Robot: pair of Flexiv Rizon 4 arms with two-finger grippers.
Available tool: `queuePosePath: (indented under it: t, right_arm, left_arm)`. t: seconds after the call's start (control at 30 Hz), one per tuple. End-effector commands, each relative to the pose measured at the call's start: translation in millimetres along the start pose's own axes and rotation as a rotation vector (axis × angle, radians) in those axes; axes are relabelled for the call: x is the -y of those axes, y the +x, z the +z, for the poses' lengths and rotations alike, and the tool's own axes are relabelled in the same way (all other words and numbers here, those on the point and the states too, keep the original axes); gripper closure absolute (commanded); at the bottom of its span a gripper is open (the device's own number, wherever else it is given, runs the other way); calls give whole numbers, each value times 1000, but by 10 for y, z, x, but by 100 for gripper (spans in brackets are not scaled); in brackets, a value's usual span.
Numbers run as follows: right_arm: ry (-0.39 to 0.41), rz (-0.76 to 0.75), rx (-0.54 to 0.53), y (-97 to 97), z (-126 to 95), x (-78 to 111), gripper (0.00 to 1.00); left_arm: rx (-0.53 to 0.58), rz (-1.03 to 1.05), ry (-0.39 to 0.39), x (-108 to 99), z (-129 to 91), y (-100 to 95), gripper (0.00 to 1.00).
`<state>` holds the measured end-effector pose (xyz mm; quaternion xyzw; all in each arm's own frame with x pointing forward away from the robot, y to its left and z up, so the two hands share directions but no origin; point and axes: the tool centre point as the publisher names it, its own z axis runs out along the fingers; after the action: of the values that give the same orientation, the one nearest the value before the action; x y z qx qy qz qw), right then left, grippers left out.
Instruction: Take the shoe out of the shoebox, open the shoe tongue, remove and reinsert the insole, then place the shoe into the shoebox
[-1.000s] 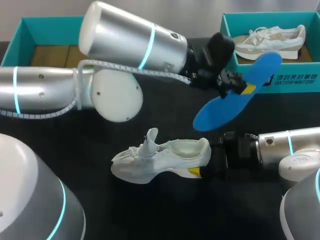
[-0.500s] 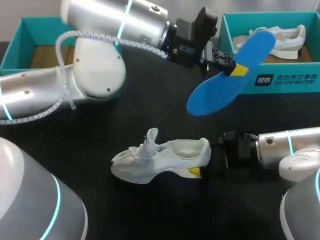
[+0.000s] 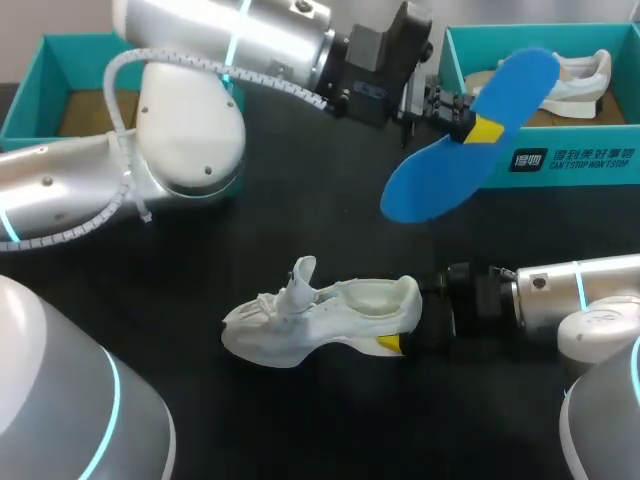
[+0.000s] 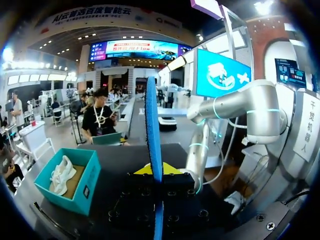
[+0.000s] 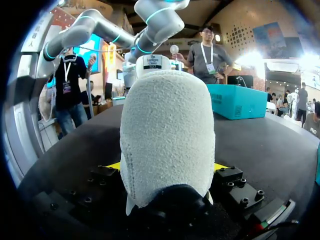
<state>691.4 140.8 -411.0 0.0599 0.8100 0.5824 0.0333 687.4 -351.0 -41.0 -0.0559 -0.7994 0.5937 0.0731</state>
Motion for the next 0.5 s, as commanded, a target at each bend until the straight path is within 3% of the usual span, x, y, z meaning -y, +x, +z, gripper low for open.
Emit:
queuePosePath:
  t: [0.03, 0.2, 0.5]
  right_arm:
    - [4, 1, 1, 13, -1, -7, 100]
    - [4, 1, 1, 13, -1, -7, 100]
    - [4, 1, 1, 13, -1, -7, 100]
  left_arm:
    - [46, 4, 78, 38, -361, 286, 100]
    - [108, -7, 150, 153, -668, 432, 100]
    - [161, -9, 183, 251, -985, 614, 100]
